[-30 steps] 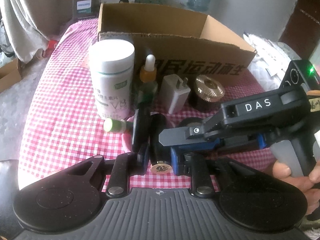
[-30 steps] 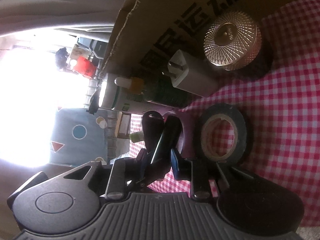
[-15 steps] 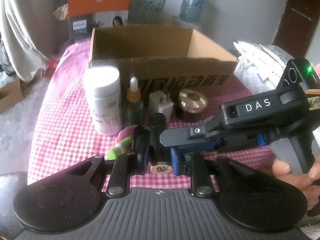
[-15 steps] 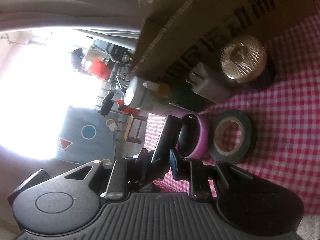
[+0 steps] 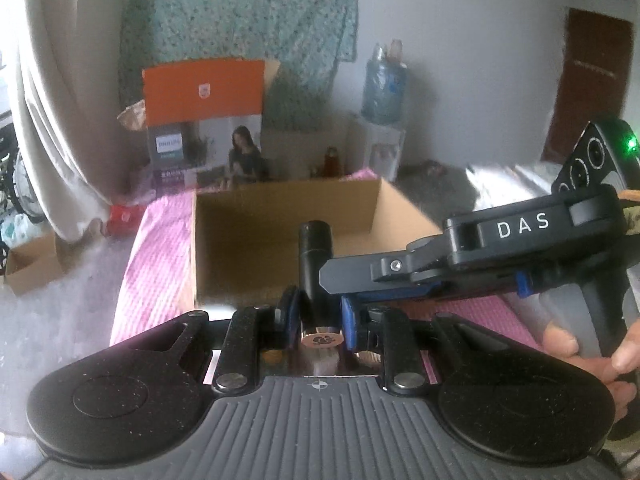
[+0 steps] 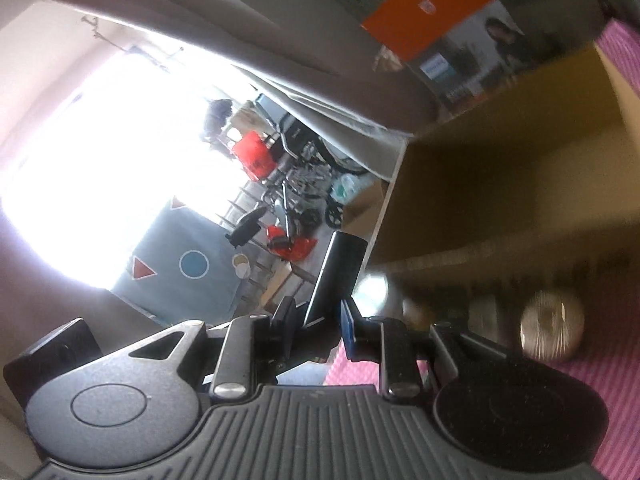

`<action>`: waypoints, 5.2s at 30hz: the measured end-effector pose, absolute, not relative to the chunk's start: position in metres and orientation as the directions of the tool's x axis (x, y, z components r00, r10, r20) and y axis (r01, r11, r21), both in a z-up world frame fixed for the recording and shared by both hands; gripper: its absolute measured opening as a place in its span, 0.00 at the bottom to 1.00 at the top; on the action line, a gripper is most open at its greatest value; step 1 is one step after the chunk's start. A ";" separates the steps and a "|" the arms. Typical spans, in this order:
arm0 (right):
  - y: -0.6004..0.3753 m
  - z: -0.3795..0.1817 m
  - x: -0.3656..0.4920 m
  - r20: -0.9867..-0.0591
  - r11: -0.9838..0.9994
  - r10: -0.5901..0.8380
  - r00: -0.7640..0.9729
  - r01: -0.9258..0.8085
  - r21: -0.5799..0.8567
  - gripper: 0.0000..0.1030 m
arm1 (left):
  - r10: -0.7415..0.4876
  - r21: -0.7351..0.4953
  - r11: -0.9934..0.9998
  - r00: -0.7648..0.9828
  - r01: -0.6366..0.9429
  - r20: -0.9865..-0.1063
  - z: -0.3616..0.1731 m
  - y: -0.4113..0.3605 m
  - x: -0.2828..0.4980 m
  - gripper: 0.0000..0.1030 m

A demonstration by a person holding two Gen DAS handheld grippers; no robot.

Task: Organize rigid objects
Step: 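Carry the black cylinder into the cardboard box and open the right gripper, then return the right gripper to the pink bowl and grasp the second black item, then lift the black item into the cardboard box and open the right gripper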

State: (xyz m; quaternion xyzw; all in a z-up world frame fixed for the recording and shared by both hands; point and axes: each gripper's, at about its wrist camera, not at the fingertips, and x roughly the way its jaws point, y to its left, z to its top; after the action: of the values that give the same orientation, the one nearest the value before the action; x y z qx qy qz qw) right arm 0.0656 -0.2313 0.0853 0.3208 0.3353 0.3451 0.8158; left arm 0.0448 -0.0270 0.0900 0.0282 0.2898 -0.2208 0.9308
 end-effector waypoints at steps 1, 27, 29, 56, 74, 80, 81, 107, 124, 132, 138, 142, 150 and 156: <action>-0.234 0.091 0.076 -0.328 0.559 0.778 0.536 -0.351 0.751 0.25 | -0.396 -0.080 0.901 0.735 0.426 -0.551 0.092 -0.028 0.054 0.21; -0.190 -0.005 0.345 -0.621 0.648 0.733 0.276 -0.006 0.762 0.23 | -0.196 -0.058 0.966 0.566 0.253 -0.801 0.032 -0.030 0.261 0.30; -0.191 -0.003 0.343 -0.621 0.649 0.732 0.281 -0.013 0.760 0.23 | -0.199 -0.060 0.967 0.589 0.247 -0.783 0.040 -0.026 0.254 0.34; -0.264 0.045 0.085 -0.373 0.490 0.804 0.463 -0.161 0.857 0.26 | -0.328 -0.216 0.944 0.687 0.248 -0.648 0.044 0.031 0.074 0.72; -0.210 -0.061 0.080 -0.474 0.460 0.810 0.346 0.125 0.879 0.44 | -0.289 -0.064 0.918 0.551 0.391 -0.783 -0.032 0.001 0.079 0.41; -0.208 -0.066 0.086 -0.507 0.489 0.798 0.327 0.141 0.861 0.47 | -0.320 -0.115 0.909 0.492 0.401 -0.810 -0.036 0.003 0.082 0.40; -0.208 -0.066 0.088 -0.514 0.497 0.794 0.325 0.140 0.856 0.47 | -0.337 -0.139 0.905 0.478 0.402 -0.811 -0.036 0.004 0.081 0.40; -0.186 -0.063 0.109 -0.587 0.585 0.758 0.285 0.101 0.804 0.50 | -0.350 -0.181 0.912 0.464 0.369 -0.814 -0.045 0.003 0.092 0.44; -0.186 -0.052 0.095 -0.514 0.547 0.789 0.338 -0.005 0.837 0.43 | -0.380 -0.226 0.909 0.472 0.350 -0.795 -0.047 0.020 0.082 0.33; -0.178 -0.056 0.099 -0.562 0.602 0.752 0.345 -0.012 0.798 0.39 | -0.369 -0.206 0.912 0.487 0.356 -0.791 -0.044 0.021 0.075 0.25; -0.182 -0.057 0.098 -0.563 0.602 0.752 0.343 -0.012 0.798 0.24 | -0.371 -0.201 0.908 0.486 0.367 -0.791 -0.044 0.016 0.075 0.20; -0.179 -0.065 0.098 -0.569 0.598 0.760 0.314 0.006 0.802 0.24 | -0.375 -0.211 0.908 0.476 0.362 -0.796 -0.045 0.019 0.075 0.20; -0.181 -0.075 0.098 -0.546 0.563 0.780 0.305 0.036 0.826 0.21 | -0.401 -0.251 0.903 0.472 0.349 -0.785 -0.041 0.029 0.075 0.24; -0.185 -0.073 0.096 -0.532 0.552 0.788 0.311 0.028 0.834 0.18 | -0.412 -0.266 0.899 0.464 0.348 -0.784 -0.038 0.033 0.076 0.30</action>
State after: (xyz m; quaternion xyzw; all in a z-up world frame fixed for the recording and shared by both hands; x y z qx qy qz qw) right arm 0.0962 -0.1850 -0.0731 0.3904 0.5221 0.2677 0.7094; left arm 0.0759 0.0330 -0.0384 -0.0339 0.4677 -0.2223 0.8548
